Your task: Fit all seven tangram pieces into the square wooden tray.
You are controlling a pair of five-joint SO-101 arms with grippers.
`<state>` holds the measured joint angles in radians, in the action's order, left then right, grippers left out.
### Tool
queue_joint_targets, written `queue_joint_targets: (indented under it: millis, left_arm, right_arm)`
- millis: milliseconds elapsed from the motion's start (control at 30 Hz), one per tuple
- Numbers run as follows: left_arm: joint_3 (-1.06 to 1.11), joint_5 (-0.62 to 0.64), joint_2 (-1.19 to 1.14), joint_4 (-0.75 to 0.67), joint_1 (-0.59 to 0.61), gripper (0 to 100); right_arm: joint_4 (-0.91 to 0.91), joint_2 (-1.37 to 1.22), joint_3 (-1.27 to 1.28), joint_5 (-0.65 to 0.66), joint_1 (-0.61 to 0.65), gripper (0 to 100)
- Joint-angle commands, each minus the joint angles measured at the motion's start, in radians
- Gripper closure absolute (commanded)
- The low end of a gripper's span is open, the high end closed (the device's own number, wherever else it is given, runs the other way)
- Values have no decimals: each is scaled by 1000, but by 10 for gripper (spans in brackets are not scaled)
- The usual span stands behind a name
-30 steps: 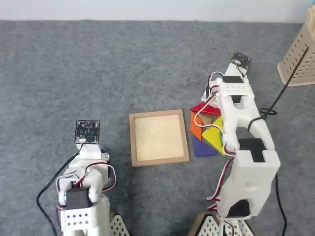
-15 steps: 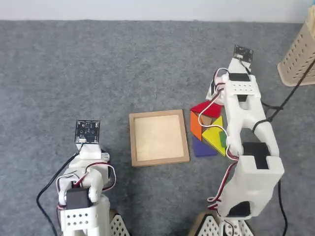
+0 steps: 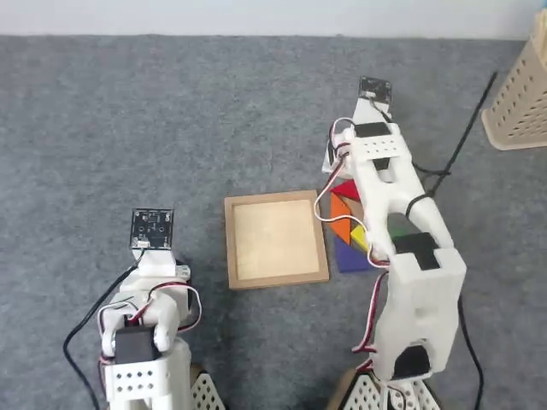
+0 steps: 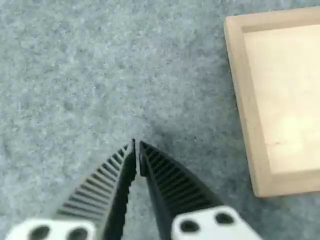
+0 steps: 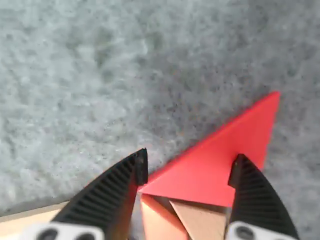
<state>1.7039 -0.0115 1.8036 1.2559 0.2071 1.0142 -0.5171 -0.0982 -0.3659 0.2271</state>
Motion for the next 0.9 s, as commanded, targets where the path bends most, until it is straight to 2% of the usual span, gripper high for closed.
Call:
queue_joint_targets:
  millis: [0, 267, 500, 700, 867]
  left_arm:
    - [-19, 8, 23, 6, 5, 988]
    - [-19, 8, 23, 6, 5, 988]
    - [-19, 8, 23, 6, 5, 988]
    - [-19, 8, 23, 6, 5, 988]
    - [-19, 8, 23, 6, 5, 988]
  right_arm:
    - [28, -39, -46, -3, -18, 731]
    - [320, -74, -183, 86, -193, 731]
    - [355, -67, -190, 253, -326, 733]
    - [361, -2, -207, 316, -318, 732]
    - [444, 139, -204, 374, -309, 731]
